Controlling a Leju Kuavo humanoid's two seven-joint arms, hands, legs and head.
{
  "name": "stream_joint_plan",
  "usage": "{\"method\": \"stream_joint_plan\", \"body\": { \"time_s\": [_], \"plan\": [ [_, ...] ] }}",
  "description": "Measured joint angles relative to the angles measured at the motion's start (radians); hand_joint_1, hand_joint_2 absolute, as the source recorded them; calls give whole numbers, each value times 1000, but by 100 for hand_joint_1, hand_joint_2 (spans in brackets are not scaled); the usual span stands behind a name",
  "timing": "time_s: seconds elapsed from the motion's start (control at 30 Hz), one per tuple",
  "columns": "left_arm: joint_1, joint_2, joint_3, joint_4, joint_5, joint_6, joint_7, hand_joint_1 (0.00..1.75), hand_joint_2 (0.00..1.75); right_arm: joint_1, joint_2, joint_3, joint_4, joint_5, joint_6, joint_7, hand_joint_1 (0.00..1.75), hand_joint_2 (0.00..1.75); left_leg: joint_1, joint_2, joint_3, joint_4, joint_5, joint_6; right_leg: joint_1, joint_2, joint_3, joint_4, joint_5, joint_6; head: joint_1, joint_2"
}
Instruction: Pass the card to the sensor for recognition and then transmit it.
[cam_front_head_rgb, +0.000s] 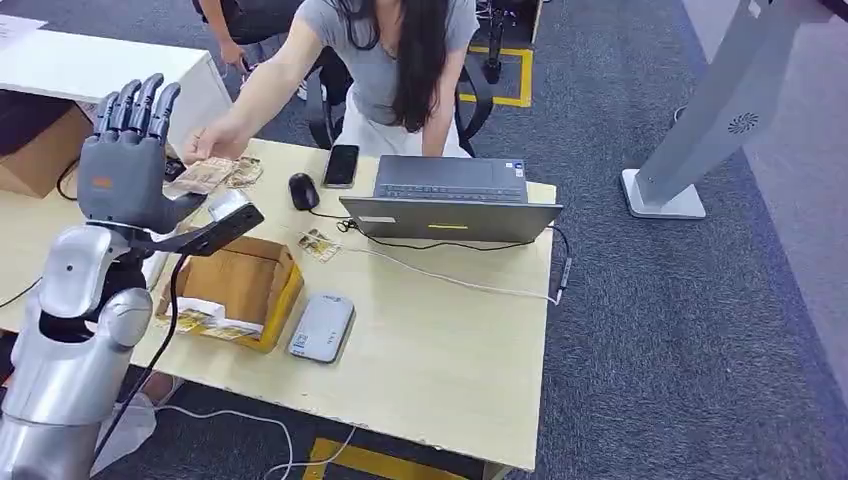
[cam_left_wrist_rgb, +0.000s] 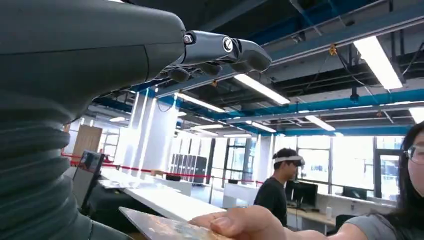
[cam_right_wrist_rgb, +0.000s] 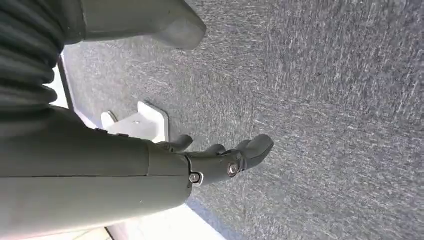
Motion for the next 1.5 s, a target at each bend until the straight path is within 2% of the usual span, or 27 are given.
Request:
{"method": "stream_joint_plan", "body": {
  "time_s": [0.47, 1.03, 1.33, 1.5],
  "plan": [
    [-3, 13, -27, -2, 21, -13, -25, 175, 175, -13, -6, -1, 23, 0, -2, -8, 0, 175, 0, 0, 0, 0, 0, 0, 0, 0, 0, 0, 0, 0, 0, 0],
    [13, 9, -42, -2, 53, -19, -40, 175, 175, -14, -6, -1, 15, 0, 31, -10, 0, 175, 0, 0, 0, 0, 0, 0, 0, 0, 0, 0, 0, 0, 0, 0],
    [163, -23, -95, -3, 68, -40, -60, 175, 175, -14, 3, -1, -31, 0, 68, -6, 0, 175, 0, 1, 0, 0, 0, 0, 0, 0, -1, 0, 0, 0, 0, 0],
    [211, -31, -122, 10, 63, -41, -61, 175, 175, -14, 3, -1, -42, 0, 71, -9, 0, 175, 0, 0, 0, 0, 0, 0, 0, 0, -2, 0, 0, 0, 0, 0]
  ]
}}
